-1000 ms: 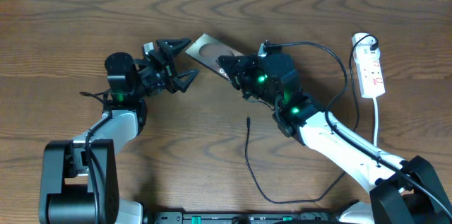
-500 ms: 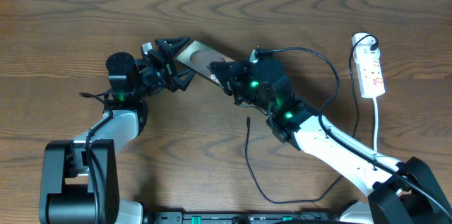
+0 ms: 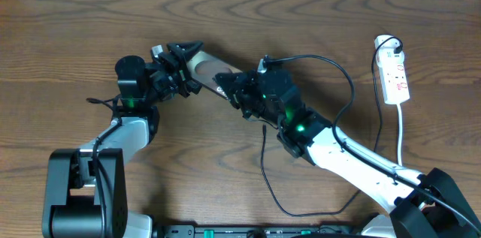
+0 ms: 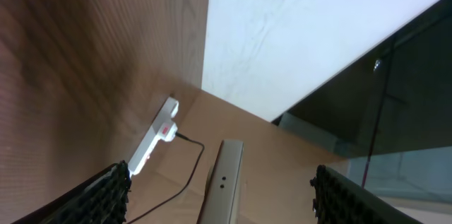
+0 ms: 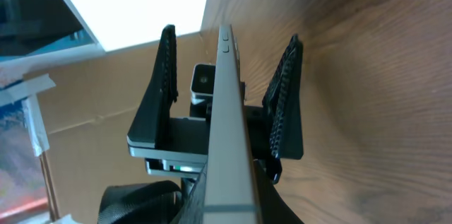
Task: Plug charger to phone and switch on socket
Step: 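Close the left gripper on the phone's upper edge, then open the right gripper and carry the phone left with the left gripper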
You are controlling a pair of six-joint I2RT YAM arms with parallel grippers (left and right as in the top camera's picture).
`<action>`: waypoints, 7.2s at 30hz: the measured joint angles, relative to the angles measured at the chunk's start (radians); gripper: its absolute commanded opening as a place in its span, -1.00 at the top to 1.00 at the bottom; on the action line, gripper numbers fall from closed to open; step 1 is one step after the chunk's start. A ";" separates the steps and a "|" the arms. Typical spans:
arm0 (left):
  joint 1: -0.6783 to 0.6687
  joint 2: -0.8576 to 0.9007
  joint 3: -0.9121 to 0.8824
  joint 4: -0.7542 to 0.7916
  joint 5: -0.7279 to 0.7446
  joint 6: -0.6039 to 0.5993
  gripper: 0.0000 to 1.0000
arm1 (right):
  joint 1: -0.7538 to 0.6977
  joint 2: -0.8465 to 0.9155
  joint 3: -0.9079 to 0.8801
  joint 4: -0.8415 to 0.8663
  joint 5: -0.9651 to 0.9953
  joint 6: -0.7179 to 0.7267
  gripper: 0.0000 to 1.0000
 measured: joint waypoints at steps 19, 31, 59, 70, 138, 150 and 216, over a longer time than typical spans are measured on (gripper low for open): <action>-0.015 0.000 0.000 0.000 -0.019 0.000 0.02 | 0.003 0.001 0.000 -0.010 0.022 0.000 0.97; -0.026 0.000 0.000 -0.001 -0.022 0.004 0.47 | 0.003 0.002 0.000 -0.021 0.026 0.003 0.97; -0.026 0.000 0.000 -0.005 -0.022 -0.051 0.57 | 0.003 0.002 0.000 -0.011 0.034 0.011 0.97; -0.034 0.000 -0.001 -0.004 -0.031 -0.085 0.57 | 0.003 0.002 0.000 -0.011 0.042 0.011 0.98; -0.039 0.000 -0.018 0.157 -0.037 -0.097 0.85 | 0.009 -0.005 0.029 -0.020 0.063 0.100 0.97; -0.039 0.000 -0.020 0.157 -0.037 -0.095 0.85 | 0.009 -0.005 0.029 -0.023 0.062 0.101 0.97; 0.417 0.000 -0.020 0.104 0.698 0.887 0.85 | -0.278 -0.002 0.465 -1.036 -0.346 -1.229 -0.96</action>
